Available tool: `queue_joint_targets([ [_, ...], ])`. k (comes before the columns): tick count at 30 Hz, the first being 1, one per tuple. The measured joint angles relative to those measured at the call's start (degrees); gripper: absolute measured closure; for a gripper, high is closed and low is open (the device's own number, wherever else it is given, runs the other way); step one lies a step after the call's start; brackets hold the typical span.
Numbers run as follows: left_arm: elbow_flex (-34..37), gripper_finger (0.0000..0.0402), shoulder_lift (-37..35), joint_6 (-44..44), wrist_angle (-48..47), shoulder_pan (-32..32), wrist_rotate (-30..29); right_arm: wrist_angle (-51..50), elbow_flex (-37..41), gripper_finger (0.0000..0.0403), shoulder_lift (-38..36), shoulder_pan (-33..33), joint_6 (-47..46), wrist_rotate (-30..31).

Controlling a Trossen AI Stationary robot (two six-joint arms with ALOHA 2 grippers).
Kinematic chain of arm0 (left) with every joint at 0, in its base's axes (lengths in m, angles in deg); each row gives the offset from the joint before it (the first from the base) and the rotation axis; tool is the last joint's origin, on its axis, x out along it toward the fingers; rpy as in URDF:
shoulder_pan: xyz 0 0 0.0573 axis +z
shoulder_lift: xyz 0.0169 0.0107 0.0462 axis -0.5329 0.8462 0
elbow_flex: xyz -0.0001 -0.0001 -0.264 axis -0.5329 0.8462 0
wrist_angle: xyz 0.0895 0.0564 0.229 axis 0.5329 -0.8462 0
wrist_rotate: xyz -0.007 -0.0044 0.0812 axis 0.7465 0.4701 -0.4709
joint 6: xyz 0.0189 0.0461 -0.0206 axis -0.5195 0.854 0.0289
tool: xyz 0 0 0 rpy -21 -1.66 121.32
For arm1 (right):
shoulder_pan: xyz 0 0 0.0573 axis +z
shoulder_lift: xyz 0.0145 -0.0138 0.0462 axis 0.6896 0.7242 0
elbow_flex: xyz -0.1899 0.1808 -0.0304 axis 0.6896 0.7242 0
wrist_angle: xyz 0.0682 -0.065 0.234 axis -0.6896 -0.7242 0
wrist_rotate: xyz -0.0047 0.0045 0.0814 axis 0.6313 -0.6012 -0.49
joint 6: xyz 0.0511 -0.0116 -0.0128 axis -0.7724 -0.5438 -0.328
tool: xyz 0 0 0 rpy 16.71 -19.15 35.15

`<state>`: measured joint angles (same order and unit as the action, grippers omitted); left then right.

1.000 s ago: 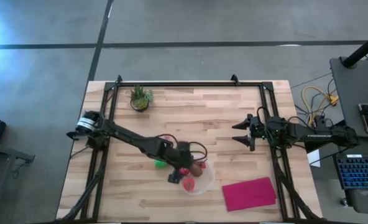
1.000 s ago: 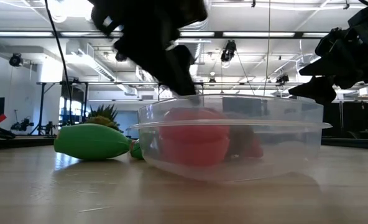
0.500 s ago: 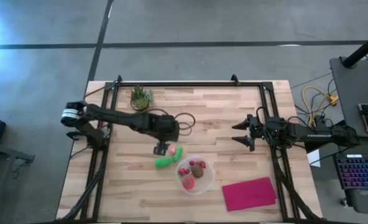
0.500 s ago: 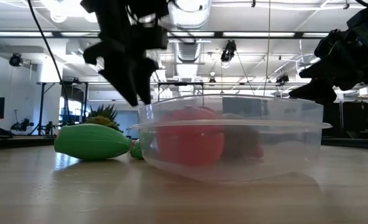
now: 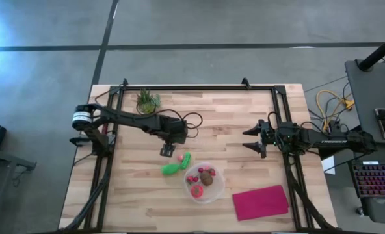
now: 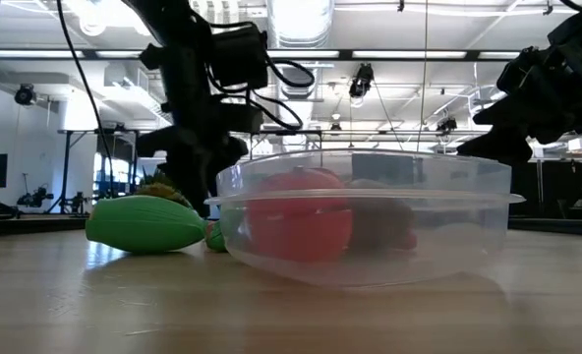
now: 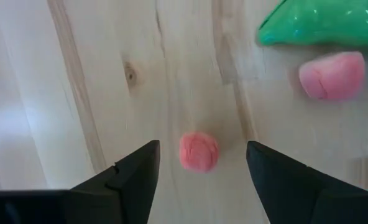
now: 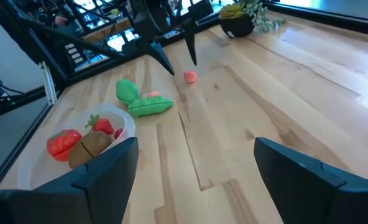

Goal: Pick and placing Produce into tupperware
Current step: Put the top pink peach into the transparent bin

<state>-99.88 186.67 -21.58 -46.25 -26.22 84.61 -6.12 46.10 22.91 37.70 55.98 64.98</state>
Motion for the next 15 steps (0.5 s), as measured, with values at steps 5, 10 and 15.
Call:
queue_joint_targets([
  [5, -0.01, 0.0176, 2.14, 0.58, -0.23, 1.10, 0.90, 0.00, 0.00, 0.0095, 0.00, -0.01, 0.00, 0.00],
  [10, -0.01, 0.0176, 4.19, 0.58, -0.64, 1.21, 1.83, -0.01, 0.00, 0.0096, 0.00, 0.01, 0.00, 0.01],
  [15, -0.01, 0.0182, 5.02, 0.61, -0.65, 1.24, 2.33, 0.00, 0.00, 0.0091, 0.02, 0.00, 0.00, 0.02],
])
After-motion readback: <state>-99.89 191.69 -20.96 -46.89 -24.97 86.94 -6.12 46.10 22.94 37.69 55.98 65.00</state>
